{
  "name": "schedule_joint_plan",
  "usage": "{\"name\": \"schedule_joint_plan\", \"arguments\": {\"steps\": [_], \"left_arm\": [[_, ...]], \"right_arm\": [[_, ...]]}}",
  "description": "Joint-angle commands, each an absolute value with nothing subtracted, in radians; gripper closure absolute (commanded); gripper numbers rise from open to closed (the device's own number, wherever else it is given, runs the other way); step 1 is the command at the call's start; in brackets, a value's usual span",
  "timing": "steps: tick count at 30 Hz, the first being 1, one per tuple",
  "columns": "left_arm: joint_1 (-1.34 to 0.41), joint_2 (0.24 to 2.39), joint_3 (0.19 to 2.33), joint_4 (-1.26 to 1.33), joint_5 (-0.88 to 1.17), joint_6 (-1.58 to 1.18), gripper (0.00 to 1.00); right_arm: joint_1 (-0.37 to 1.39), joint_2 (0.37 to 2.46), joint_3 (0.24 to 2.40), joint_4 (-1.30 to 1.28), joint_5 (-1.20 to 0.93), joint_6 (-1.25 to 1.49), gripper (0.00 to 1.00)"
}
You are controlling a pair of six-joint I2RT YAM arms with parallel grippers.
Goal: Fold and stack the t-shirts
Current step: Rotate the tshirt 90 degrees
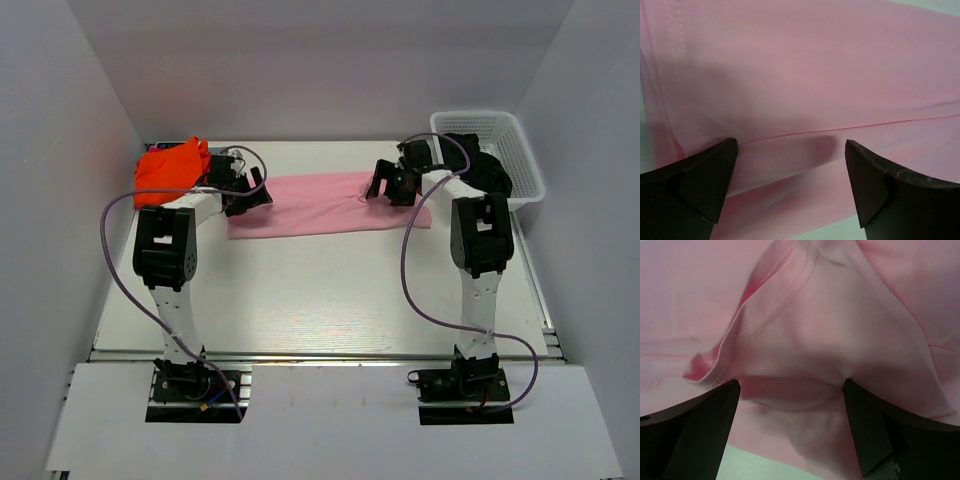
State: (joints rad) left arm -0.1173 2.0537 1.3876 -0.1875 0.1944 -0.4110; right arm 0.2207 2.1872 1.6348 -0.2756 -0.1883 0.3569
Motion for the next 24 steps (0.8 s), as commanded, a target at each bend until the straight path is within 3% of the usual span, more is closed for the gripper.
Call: {"name": "schedule_joint_plan", "arguments": {"steps": [1, 6, 9, 13, 19, 24], "left_arm": [[-0.129, 2.039, 1.297, -0.279, 0.212, -0.411, 0.0], [-0.198, 1.927, 1.085, -0.4, 0.248, -0.446, 0.0], [-0.273, 1.855, 0.904, -0.478, 0.39, -0.456, 0.0], [-0.406, 1.833, 0.783, -0.502, 0.609, -0.421, 0.0], [-0.655, 1.913, 0.955, -0.622, 0.635, -0.309, 0.0], [-0.756, 1.939, 1.08, -0.624, 0.629, -0.276, 0.0]], "right_arm": [[0.213, 2.247, 1.756, -0.356, -0.121, 0.406, 0.1], [0.224, 2.439, 2.007, -0.419, -0.181, 0.403, 0.1], [0.229, 2.548, 2.154, -0.413, -0.279, 0.396, 0.1], [0.25, 2.599, 2.166, -0.205, -0.432, 0.342, 0.1], [0.337, 2.66, 2.244, 0.018, -0.555, 0.337, 0.1], [0.36, 2.672, 2.269, 0.008, -0.549, 0.347, 0.1]]}}
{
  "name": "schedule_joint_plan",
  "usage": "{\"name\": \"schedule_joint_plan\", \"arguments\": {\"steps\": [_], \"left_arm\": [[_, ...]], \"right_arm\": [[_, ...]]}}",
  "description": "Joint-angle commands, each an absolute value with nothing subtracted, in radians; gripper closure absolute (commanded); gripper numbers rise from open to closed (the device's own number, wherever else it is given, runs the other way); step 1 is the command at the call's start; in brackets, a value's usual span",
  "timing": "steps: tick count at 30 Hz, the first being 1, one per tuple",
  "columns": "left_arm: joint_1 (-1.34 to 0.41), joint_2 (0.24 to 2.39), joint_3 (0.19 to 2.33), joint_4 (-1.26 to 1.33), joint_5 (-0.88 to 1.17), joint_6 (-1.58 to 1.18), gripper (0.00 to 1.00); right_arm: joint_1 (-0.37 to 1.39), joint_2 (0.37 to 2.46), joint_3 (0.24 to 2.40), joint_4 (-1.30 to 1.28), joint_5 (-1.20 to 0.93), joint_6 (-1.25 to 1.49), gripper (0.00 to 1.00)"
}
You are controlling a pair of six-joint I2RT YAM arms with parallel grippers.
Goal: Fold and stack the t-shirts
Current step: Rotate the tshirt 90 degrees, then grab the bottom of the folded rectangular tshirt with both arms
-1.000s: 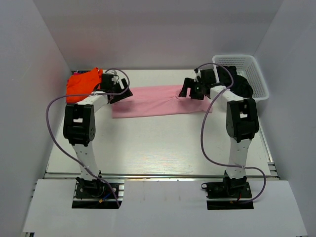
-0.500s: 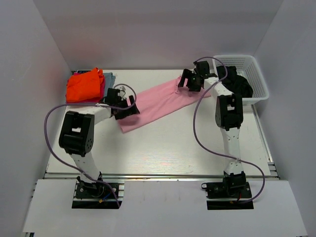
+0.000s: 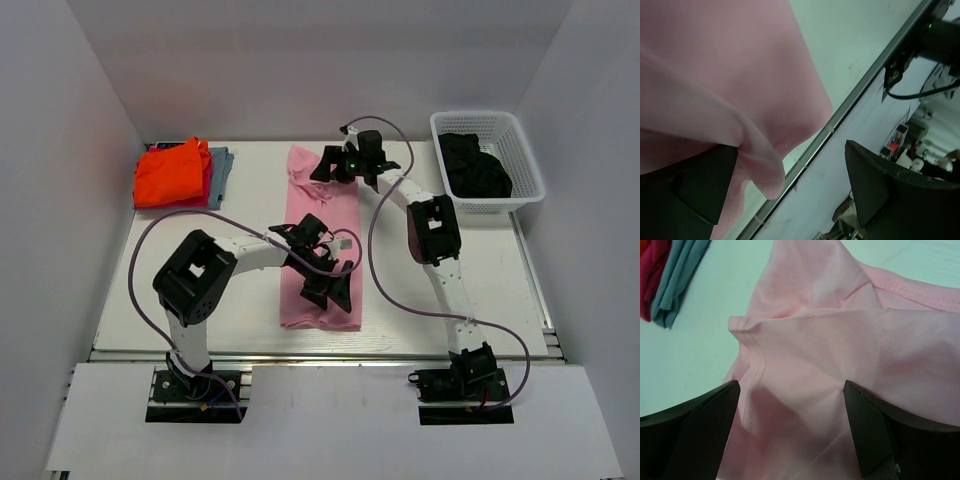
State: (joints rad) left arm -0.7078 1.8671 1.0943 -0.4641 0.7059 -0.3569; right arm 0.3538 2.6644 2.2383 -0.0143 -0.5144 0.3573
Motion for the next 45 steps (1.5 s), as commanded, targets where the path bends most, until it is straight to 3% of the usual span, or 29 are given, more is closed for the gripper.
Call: {"name": "schedule_joint_plan", "arguments": {"steps": [1, 5, 14, 22, 33, 39, 45], "left_arm": [[-0.756, 1.928, 1.094, -0.612, 0.646, -0.267, 0.0], [-0.776, 1.878, 1.149, -0.571, 0.66, -0.245, 0.0], [-0.776, 1.735, 1.186, -0.515, 0.393, -0.285, 0.0], [-0.776, 1.534, 1.103, -0.561, 0.206, -0.345, 0.0], [-0.729, 1.279, 0.83, -0.635, -0.074, -0.592, 0.0], [-0.677, 1.307, 0.776, -0.624, -0.02, -0.607, 0.0], [-0.647, 1.281, 0.674, -0.557, 0.111, -0.583, 0.0]], "right_arm": [[0.36, 2.663, 2.261, 0.006, -0.548, 0.333, 0.1], [0.367, 2.606, 2.198, -0.044, -0.537, 0.261, 0.1], [0.382, 2.422, 2.163, -0.136, -0.52, 0.117, 0.1], [0.379, 2.223, 2.016, -0.117, -0.543, 0.155, 0.1], [0.371, 1.726, 1.309, -0.181, -0.239, 0.29, 0.1], [0.376, 1.53, 0.987, -0.23, -0.36, 0.284, 0.1], [0.406, 1.465, 0.778, -0.342, -0.667, 0.268, 0.1]]}}
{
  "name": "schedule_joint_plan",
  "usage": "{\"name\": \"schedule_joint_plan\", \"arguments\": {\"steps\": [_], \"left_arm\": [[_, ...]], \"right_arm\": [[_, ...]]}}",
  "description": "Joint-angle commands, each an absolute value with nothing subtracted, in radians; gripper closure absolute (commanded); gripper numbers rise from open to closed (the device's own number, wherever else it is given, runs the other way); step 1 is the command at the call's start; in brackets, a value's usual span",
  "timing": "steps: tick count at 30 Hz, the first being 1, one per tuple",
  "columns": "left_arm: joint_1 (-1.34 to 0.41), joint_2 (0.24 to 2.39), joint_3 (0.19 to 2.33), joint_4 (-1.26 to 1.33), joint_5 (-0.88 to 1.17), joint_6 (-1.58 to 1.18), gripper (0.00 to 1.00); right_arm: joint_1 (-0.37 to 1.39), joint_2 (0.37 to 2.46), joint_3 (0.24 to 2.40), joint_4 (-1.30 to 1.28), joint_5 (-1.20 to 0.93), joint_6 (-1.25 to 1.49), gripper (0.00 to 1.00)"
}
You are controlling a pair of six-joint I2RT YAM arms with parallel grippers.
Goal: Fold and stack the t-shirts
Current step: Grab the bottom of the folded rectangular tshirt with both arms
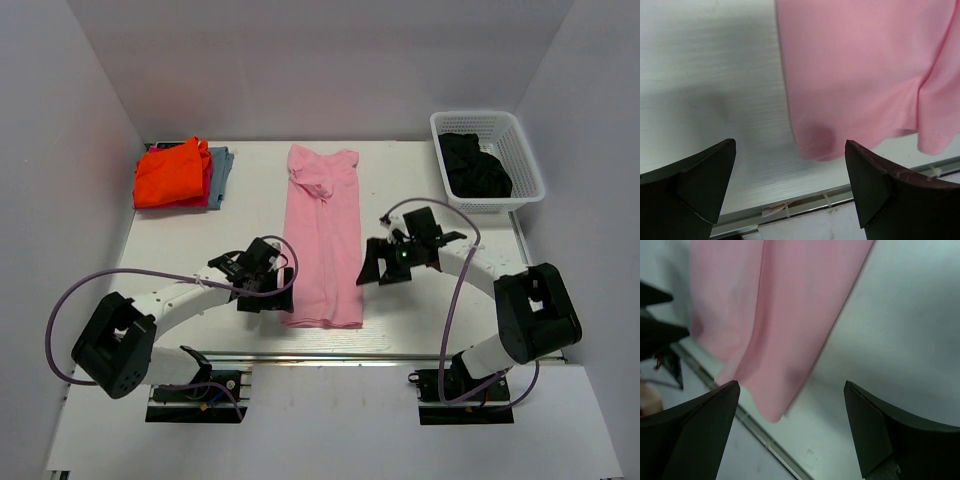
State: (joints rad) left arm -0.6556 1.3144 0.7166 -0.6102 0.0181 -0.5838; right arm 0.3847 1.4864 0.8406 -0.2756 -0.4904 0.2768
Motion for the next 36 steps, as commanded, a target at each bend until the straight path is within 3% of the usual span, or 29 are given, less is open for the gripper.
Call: {"name": "schedule_joint_plan", "arguments": {"steps": [1, 8, 16, 23, 25, 28, 30, 34, 35, 36], "left_arm": [[-0.647, 1.281, 0.661, -0.531, 0.138, -0.569, 0.0], [-0.647, 1.361, 0.631, -0.447, 0.254, -0.549, 0.0], [-0.657, 1.37, 0.612, -0.469, 0.275, -0.528, 0.2], [-0.657, 1.39, 0.592, -0.48, 0.284, -0.528, 0.34], [-0.657, 1.399, 0.583, -0.48, 0.284, -0.528, 0.48], [-0.657, 1.408, 0.583, -0.489, 0.284, -0.528, 0.54], [-0.657, 1.408, 0.583, -0.498, 0.284, -0.528, 0.56], [-0.657, 1.408, 0.601, -0.499, 0.293, -0.528, 0.62], [-0.657, 1.408, 0.601, -0.499, 0.293, -0.519, 0.73], [-0.657, 1.408, 0.601, -0.499, 0.302, -0.518, 0.79]], "right_arm": [[0.411, 1.462, 0.746, -0.341, -0.72, 0.267, 0.1], [0.457, 1.488, 0.667, -0.336, -0.776, 0.302, 0.1], [0.486, 1.517, 0.611, -0.285, -0.752, 0.351, 0.15], [0.494, 1.608, 0.643, -0.245, -0.752, 0.336, 0.34], [0.495, 1.614, 0.64, -0.242, -0.753, 0.339, 0.38], [0.497, 1.624, 0.64, -0.222, -0.746, 0.342, 0.41], [0.502, 1.637, 0.646, -0.213, -0.738, 0.339, 0.49], [0.499, 1.651, 0.658, -0.21, -0.733, 0.337, 0.77], [0.5, 1.652, 0.66, -0.21, -0.736, 0.334, 0.89], [0.499, 1.654, 0.66, -0.209, -0.735, 0.331, 0.92]]}}
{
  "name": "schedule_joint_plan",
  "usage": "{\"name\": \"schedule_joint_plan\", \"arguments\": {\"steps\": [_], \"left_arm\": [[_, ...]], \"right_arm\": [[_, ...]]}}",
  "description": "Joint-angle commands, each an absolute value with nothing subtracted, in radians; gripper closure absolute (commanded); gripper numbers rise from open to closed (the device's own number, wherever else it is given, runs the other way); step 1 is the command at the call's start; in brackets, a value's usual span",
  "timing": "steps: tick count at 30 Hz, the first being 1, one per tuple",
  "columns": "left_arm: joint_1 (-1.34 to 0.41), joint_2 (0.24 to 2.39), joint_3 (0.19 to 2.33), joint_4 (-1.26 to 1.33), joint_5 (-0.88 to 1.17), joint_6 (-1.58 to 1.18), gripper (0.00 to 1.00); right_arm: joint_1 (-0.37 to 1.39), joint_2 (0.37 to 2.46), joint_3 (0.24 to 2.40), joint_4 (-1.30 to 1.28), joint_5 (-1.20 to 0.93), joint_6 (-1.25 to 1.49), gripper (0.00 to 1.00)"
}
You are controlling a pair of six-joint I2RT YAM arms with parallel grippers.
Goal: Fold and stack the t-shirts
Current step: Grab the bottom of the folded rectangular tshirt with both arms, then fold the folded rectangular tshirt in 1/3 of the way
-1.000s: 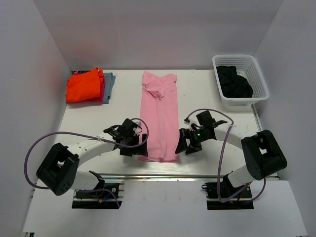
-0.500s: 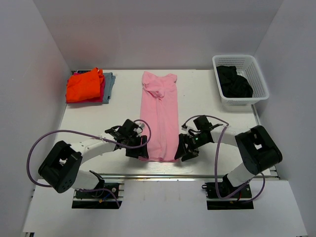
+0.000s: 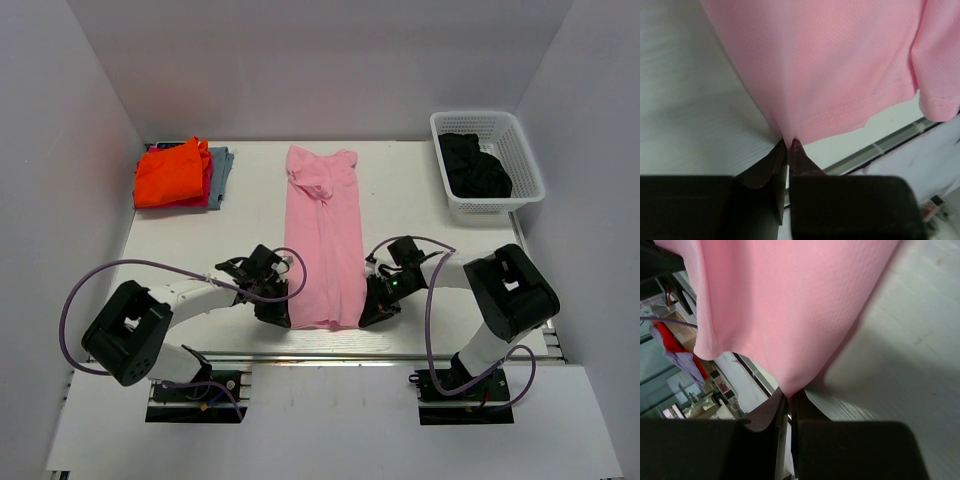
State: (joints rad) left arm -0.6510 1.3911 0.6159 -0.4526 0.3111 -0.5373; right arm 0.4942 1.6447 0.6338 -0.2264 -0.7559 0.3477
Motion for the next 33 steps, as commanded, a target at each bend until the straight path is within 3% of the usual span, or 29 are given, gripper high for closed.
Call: {"name": "schedule_joint_plan", "arguments": {"steps": [1, 3, 10, 23, 33], "left_arm": [[-0.657, 1.398, 0.613, -0.499, 0.302, -0.518, 0.85], [-0.657, 1.397, 0.635, -0.509, 0.311, -0.518, 1.0], [-0.657, 1.316, 0.672, -0.462, 0.37, -0.473, 1.0], [-0.601, 1.318, 0.857, -0.402, 0.092, -0.471, 1.0], [-0.515, 1.35, 0.913, -0.29, 0.087, -0.488, 1.0]], "right_arm": [[0.502, 1.646, 0.66, -0.216, -0.735, 0.334, 0.94], [0.502, 1.637, 0.667, -0.228, -0.735, 0.33, 1.0], [0.502, 1.598, 0.736, -0.27, -0.733, 0.291, 1.0], [0.48, 1.62, 1.006, -0.37, -0.554, 0.272, 1.0], [0.417, 1.715, 1.228, -0.391, -0.462, 0.267, 1.0]]}}
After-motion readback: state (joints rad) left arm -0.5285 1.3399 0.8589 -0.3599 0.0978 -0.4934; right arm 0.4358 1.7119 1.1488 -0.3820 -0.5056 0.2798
